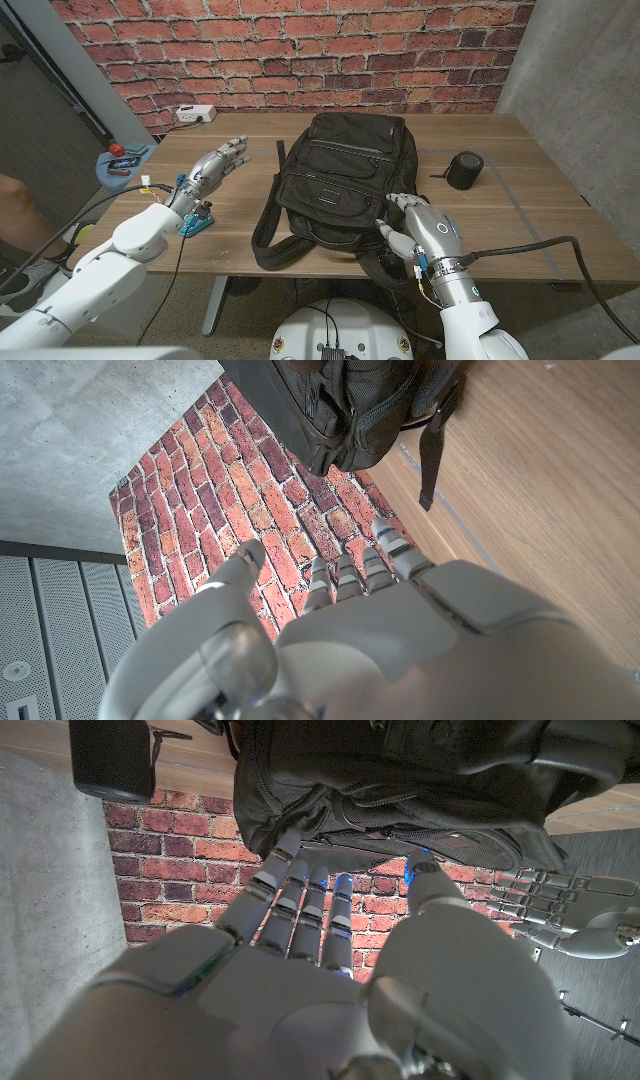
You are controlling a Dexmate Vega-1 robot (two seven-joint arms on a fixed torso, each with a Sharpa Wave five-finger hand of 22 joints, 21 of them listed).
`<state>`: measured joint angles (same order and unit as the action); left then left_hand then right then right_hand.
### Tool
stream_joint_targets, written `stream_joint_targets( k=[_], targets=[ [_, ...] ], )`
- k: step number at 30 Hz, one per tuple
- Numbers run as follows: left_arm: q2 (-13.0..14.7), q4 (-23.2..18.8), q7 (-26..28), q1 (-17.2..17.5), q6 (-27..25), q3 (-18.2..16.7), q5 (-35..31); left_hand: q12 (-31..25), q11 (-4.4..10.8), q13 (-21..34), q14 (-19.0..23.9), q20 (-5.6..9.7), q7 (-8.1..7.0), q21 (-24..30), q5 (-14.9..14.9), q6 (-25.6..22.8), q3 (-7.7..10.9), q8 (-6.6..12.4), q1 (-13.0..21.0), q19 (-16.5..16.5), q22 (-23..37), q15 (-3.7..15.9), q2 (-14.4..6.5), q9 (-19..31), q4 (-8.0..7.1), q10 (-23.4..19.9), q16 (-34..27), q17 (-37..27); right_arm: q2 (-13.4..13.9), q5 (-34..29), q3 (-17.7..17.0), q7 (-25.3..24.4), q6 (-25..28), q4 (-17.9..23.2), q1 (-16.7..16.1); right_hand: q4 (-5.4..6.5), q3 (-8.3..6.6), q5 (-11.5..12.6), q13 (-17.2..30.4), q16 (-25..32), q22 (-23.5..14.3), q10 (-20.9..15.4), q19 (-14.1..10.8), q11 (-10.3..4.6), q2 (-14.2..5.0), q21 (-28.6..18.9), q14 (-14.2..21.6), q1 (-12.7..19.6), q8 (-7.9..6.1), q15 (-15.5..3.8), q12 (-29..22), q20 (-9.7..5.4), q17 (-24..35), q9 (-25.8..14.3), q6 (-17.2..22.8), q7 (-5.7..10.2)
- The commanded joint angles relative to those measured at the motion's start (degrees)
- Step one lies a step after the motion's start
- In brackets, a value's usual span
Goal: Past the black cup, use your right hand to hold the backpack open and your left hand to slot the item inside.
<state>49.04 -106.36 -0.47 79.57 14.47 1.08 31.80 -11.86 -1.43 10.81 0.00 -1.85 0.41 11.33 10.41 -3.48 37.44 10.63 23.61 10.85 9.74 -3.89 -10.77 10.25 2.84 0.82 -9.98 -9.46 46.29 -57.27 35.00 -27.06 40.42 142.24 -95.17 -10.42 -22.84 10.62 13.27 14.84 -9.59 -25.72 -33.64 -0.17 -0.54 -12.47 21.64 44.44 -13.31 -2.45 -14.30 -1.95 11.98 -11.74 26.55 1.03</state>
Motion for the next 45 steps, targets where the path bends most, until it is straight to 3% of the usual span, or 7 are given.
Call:
stream_joint_targets(
  k=[1,22,33,45],
  targets=[
    [0.2,1.9,-1.6,-2.2,1.3,1.1,0.1,0.1,-0.32,0.1,0.3,-0.06,0.13,0.0,0.4,-0.3,0.02,0.07,0.6,0.3,0.3,0.11,0.0,0.3,0.18,-0.3,-0.4,-0.3,-2.0,-6.3,2.2,1.1,-0.4,-2.6,0.6,-0.05,0.33,-0.1,0.0,0.0,-0.2,0.2,-0.3,0.0,0.25,0.4,0.4,0.9,0.25,-2.01,0.2,-0.23,0.2,-0.1,-0.4,0.0],
    [0.2,2.1,-0.8,-1.6,2.4,1.1,0.2,0.1,-0.31,0.1,0.3,-0.04,0.07,0.1,0.4,-0.5,-0.15,0.1,0.9,0.4,0.3,0.06,-0.1,0.3,0.13,-0.4,-0.4,-0.3,-4.0,-12.8,3.5,1.1,-2.9,-6.2,1.2,0.17,0.57,-0.1,0.1,-0.1,-0.2,1.0,-0.3,0.09,0.98,0.6,0.3,2.4,0.74,-2.16,0.5,-0.33,0.3,-0.1,-1.2,0.07],
    [0.1,2.1,-1.1,-1.6,3.2,1.3,0.0,0.1,-0.2,0.1,0.3,-0.05,0.13,0.1,0.4,-0.5,-0.22,0.1,1.0,0.5,0.3,0.1,-0.2,0.3,0.08,-0.4,-0.4,-0.3,-5.0,-13.4,3.4,-3.5,-4.7,-9.6,2.1,0.33,0.72,0.0,0.2,0.1,-0.2,0.4,-0.6,-0.17,1.17,0.7,0.8,3.0,0.58,-2.56,0.3,-0.55,0.5,-0.1,-0.5,0.4],
    [-0.2,1.6,-0.6,-1.0,3.9,1.2,0.0,0.0,-0.11,0.1,0.4,-0.02,0.06,0.1,0.4,-0.6,-0.26,0.12,1.2,0.5,0.3,0.11,-0.3,0.3,-0.01,-0.5,-0.4,-0.4,-4.2,-11.6,2.9,-9.6,-7.6,-13.9,3.5,0.35,0.8,0.1,0.4,0.7,-0.2,-1.3,-1.6,-1.29,1.44,0.6,2.2,4.9,0.16,-3.68,-0.5,-1.13,0.7,-0.2,1.2,1.13]
  ],
)
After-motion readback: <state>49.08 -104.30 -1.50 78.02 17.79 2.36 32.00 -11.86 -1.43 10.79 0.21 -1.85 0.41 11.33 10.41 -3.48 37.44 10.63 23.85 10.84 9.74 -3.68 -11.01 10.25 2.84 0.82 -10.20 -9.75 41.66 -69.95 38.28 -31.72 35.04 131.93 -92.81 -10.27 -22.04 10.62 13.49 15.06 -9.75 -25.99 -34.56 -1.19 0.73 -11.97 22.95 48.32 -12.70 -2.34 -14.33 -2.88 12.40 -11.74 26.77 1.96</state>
